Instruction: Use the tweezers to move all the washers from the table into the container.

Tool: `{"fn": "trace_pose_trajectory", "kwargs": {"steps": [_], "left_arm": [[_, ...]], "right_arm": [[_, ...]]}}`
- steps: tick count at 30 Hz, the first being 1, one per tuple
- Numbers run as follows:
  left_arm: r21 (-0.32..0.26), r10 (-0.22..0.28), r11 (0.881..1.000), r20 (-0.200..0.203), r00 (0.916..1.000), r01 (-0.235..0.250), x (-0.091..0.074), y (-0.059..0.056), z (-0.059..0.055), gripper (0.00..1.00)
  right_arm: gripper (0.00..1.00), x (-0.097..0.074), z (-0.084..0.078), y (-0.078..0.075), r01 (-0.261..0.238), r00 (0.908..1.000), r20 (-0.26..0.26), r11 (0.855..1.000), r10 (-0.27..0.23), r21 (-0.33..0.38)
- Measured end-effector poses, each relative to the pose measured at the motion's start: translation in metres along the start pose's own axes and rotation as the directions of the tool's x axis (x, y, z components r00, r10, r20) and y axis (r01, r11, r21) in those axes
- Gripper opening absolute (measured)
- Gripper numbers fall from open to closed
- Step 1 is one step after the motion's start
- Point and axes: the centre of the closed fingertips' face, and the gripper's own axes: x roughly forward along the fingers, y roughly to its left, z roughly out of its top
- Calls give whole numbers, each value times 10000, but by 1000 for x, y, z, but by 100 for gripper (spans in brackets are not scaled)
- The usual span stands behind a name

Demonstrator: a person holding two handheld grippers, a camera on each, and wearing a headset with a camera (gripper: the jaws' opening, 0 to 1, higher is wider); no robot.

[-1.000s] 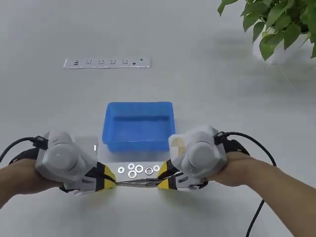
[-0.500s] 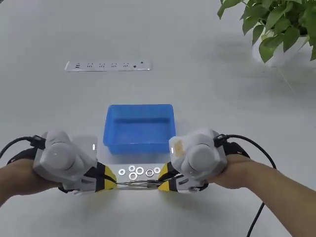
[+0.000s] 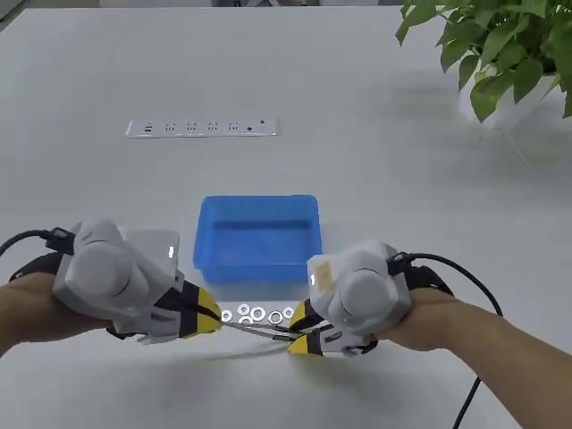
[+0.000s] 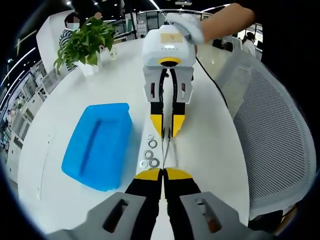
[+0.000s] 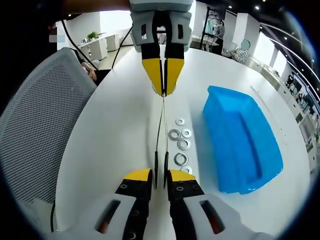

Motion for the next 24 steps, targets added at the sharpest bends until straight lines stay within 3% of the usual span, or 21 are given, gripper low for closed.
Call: {"fn": "trace_pose_trajectory", "kwargs": {"steps": [24], "left_arm": [[735,-195,9972,586,9981,151,-23,-5,52,5]], "right_arm": [[12,2,24,1,379,9959,809,9990,-396,231]]}}
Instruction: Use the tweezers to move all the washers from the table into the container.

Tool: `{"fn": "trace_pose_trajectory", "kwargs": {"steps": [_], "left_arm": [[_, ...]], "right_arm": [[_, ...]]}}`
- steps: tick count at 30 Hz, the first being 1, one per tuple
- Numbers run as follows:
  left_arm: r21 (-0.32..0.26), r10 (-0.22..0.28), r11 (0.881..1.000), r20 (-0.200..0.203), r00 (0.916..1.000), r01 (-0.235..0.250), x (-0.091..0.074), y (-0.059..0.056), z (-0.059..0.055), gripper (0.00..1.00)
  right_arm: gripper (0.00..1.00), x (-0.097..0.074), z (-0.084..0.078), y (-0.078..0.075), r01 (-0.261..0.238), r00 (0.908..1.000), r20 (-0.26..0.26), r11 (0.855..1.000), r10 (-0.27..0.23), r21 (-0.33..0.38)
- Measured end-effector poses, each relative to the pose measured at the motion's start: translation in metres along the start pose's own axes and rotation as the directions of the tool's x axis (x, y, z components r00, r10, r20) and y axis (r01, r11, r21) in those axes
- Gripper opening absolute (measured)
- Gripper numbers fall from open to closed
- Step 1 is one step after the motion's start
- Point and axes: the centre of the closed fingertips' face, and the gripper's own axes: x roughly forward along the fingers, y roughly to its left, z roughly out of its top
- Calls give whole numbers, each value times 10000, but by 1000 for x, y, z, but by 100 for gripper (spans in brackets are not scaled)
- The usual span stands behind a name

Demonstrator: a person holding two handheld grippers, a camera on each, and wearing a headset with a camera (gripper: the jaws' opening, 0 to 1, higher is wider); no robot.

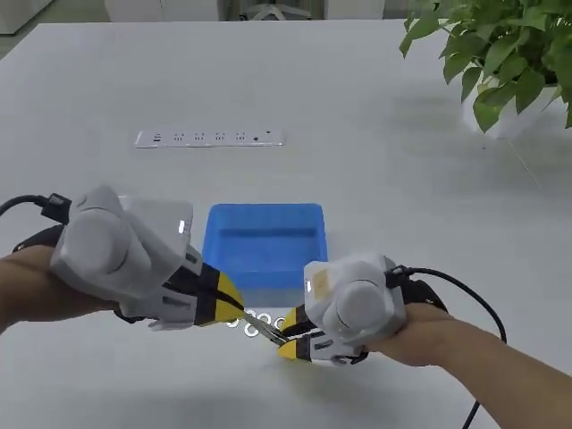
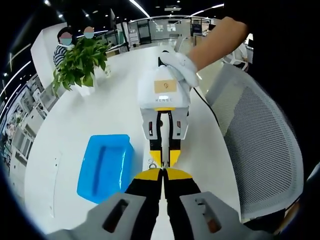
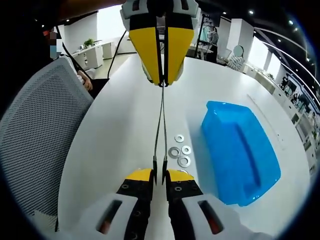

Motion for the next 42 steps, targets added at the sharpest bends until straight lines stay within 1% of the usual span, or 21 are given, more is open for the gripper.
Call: {"fn": "trace_pose_trajectory", "kwargs": {"steps": [4,6,12,18,24,26,30,39,42], "left_arm": [[109,-77,9999,107,9999,76,2,-2,7,5],[131,-120,9998,135,9998,118,3,-3,9,5],[199,-221,9996,141,9997,218,6,-3,12,5],[190,-238,9996,309,9992,232,8,-2,15,6],[214,-271,9994,455,9986,261,11,-1,20,6],[205,-357,9992,525,9980,346,13,-2,22,6],[357,-522,9981,456,9976,506,18,-5,21,6],[293,-717,9971,633,9954,700,24,-6,23,6],[322,-698,9972,604,9957,680,23,-5,22,6]], "right_arm": [[12,1,2,2,-27,10000,56,10000,27,28],[12,2,2,3,-42,10000,75,10000,41,77],[12,3,1,4,-40,9999,93,9999,39,153],[12,1,3,3,28,9997,252,9995,-36,321],[12,-3,8,3,129,9989,436,9992,-146,379],[12,-3,7,3,118,9989,453,9991,-136,398],[11,-4,6,5,131,9985,519,9990,-153,432],[12,-5,5,5,163,9986,499,9990,-183,421],[12,-5,5,4,195,9985,493,9989,-216,428]]}}
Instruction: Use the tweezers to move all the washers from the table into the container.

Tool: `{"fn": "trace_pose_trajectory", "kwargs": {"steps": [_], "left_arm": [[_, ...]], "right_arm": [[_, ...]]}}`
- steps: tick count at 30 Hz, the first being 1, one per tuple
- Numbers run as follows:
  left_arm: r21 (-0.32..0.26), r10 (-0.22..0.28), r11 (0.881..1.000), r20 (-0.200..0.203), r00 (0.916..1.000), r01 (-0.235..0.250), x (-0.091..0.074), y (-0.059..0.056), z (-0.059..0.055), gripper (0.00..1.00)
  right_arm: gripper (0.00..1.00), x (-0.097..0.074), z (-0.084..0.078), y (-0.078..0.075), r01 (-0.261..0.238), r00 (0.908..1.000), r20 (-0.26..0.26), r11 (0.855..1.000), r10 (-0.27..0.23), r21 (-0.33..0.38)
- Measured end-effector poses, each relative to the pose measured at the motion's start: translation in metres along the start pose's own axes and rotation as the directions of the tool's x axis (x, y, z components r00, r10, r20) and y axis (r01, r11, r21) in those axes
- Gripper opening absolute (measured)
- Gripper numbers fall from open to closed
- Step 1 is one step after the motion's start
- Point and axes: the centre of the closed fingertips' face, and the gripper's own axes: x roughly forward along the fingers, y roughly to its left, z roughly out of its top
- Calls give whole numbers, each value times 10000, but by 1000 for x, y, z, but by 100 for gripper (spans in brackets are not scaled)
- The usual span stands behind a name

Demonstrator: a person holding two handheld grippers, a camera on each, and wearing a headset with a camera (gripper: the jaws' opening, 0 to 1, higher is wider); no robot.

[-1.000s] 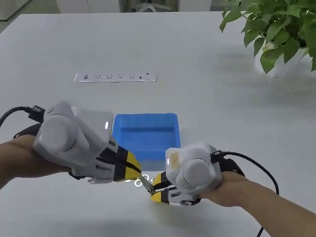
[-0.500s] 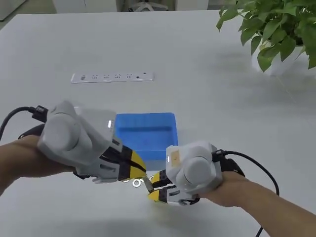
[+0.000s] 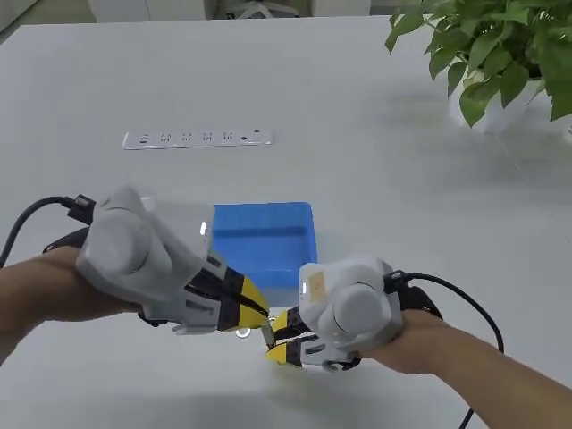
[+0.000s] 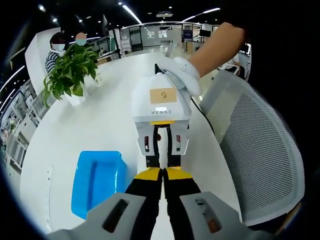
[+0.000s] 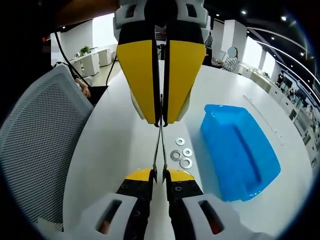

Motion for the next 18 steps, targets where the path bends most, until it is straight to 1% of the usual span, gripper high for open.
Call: {"fn": "trace_pose_trajectory", "kwargs": {"steps": [10,18], "left_arm": [[123,54,9999,-253,9997,-51,-3,2,-5,6],[251,112,9996,-385,9992,-102,-6,6,-5,5]], "right_arm": [[18,-5,0,-7,217,9998,38,9998,-217,34],[20,-11,-5,-12,402,9992,23,9991,-402,140]]}}
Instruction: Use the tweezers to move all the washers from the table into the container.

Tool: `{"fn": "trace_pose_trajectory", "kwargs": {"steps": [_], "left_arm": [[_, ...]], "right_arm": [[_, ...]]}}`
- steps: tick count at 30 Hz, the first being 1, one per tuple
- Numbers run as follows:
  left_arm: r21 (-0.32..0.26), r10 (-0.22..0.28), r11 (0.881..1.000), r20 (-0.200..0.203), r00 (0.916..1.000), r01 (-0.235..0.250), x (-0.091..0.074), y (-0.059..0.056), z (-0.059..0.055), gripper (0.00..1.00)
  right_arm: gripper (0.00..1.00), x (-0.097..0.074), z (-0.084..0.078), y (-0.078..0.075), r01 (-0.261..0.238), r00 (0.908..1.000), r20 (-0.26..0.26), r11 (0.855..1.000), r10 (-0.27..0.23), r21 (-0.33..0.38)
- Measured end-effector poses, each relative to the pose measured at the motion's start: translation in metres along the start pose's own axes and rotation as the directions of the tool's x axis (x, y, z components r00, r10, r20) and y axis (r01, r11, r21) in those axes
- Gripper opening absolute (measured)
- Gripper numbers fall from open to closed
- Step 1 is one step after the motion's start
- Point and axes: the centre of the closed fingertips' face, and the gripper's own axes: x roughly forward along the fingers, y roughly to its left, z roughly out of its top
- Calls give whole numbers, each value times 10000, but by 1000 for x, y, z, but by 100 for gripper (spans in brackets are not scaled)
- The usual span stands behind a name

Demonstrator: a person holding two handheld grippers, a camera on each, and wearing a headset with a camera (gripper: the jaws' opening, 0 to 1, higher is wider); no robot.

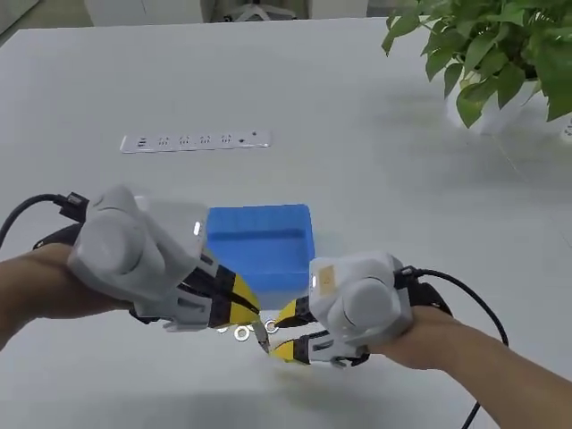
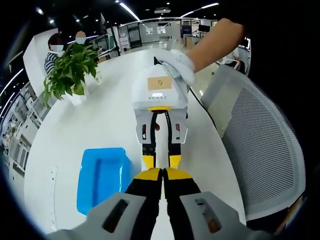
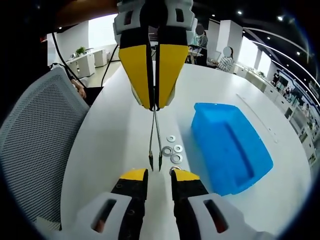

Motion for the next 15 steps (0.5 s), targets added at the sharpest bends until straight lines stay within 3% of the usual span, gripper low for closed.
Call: {"fn": "trace_pose_trajectory", "kwargs": {"steps": [15], "left_arm": [[169,122,9998,-71,9999,-121,-4,11,2,5]], "right_arm": [[23,-7,-6,-8,262,9997,-27,9995,-261,192]]}}
